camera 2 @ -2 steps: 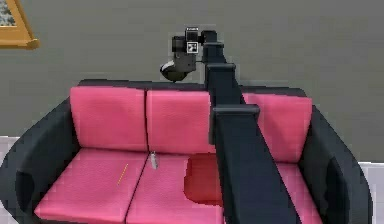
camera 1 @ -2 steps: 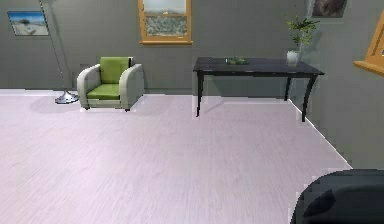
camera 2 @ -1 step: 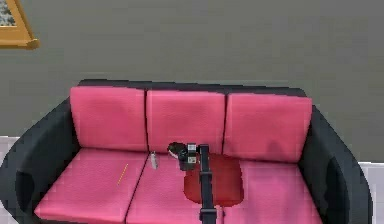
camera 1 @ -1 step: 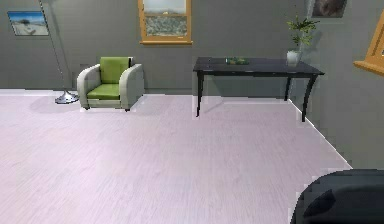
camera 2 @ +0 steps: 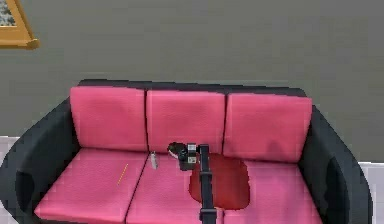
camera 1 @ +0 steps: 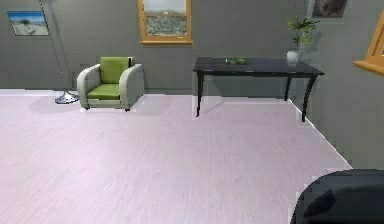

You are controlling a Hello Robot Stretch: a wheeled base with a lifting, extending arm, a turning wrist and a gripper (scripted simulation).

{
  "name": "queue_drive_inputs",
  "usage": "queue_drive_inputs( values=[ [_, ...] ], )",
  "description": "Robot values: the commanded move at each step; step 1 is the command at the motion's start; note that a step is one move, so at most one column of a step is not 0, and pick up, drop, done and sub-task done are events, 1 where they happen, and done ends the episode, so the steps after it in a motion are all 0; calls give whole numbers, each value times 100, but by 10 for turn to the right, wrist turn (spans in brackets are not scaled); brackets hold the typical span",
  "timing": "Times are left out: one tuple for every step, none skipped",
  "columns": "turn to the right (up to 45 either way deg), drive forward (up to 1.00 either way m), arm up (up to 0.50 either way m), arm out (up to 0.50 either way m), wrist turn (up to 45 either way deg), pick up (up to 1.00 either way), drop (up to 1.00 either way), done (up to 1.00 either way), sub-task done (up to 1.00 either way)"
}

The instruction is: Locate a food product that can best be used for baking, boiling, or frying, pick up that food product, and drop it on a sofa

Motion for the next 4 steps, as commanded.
queue_drive_inputs(
  values=[
    [0,0,0,0,0,0,100,0,0],
    [0,0,10,0,0,0,0,0,0],
    [0,0,0,-8,0,0,0,0,0],
    [0,0,0,0,0,0,0,100,0]
  ],
)
